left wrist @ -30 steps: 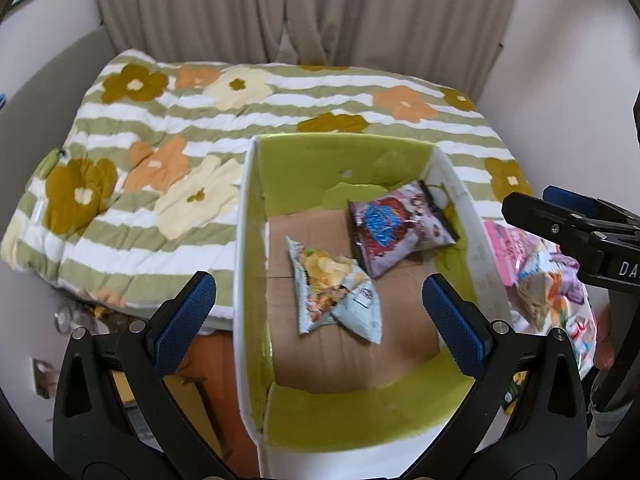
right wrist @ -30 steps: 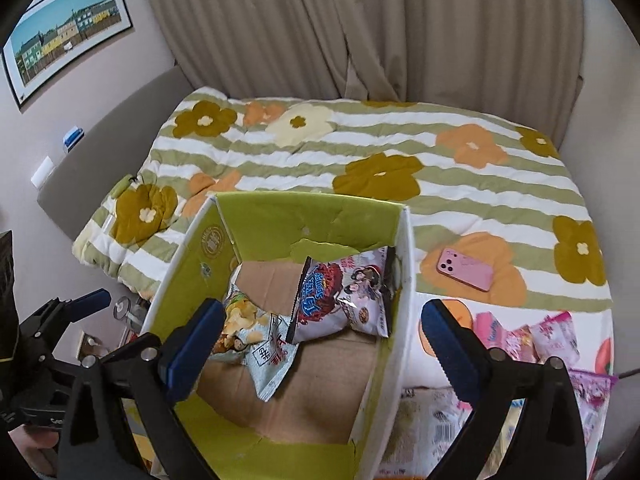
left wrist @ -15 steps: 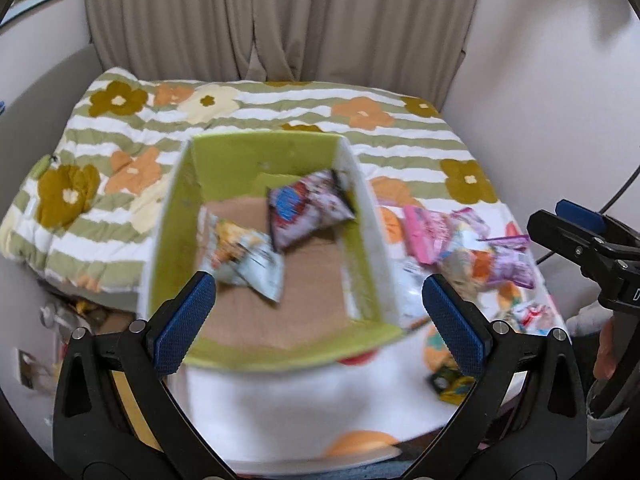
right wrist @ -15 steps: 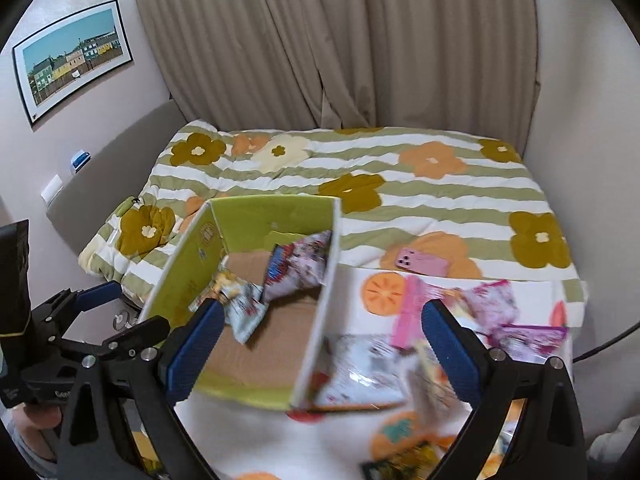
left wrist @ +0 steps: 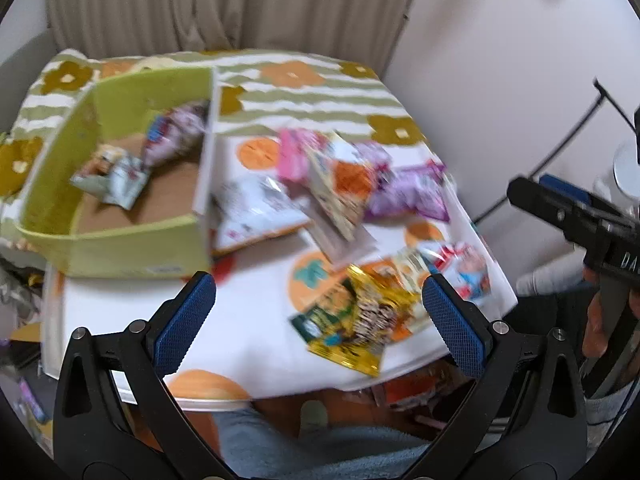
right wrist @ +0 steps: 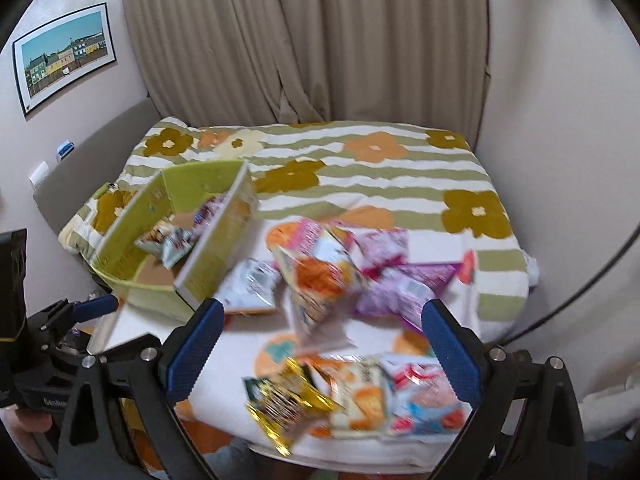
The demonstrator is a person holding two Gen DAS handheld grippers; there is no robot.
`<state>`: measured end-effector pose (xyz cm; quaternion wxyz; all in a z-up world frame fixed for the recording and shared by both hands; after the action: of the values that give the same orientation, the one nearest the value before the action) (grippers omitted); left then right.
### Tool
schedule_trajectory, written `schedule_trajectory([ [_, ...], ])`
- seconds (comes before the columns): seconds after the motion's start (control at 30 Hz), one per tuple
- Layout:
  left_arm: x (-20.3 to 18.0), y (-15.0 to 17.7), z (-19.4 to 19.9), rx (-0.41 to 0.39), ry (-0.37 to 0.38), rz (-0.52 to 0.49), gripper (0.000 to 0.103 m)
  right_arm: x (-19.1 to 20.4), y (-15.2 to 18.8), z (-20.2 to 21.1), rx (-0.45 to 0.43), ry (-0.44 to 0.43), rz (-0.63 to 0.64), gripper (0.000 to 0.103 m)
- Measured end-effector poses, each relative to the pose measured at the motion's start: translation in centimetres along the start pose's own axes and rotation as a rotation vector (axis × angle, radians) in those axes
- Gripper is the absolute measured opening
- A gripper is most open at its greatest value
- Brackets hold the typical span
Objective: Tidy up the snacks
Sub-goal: 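Grasp the gold Pillows bag with the left tool while the right tool grasps the shrimp-flake bag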
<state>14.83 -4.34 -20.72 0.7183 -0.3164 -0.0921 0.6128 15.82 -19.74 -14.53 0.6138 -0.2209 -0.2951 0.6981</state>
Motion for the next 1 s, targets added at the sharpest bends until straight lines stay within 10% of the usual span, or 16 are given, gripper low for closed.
schedule_trajectory([
  [0.57,-3.9,6.7,-11.4,0.168,0.026,-0.179,0.092,-8.4,9.4,-4.8,0.088,0.087,-0.144,0.098],
  [1.0,-4.6,8.9,-15.4,0.263,0.028,-0.233,0.051,-11.4,12.5,-8.6,0.134,0.120,-0.185,0.098],
])
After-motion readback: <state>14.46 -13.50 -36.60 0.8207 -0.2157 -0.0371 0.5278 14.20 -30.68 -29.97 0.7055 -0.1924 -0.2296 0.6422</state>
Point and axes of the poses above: each gripper's, at about its wrist camera, not at the fingertips, and z roughly against the way its jaws point, x to its left, y to its underside, the point moved 10 cm from there along -z, roughly the way its jaws point, and after that the axes turned 3 degrees about z, right-handed, at the moved point
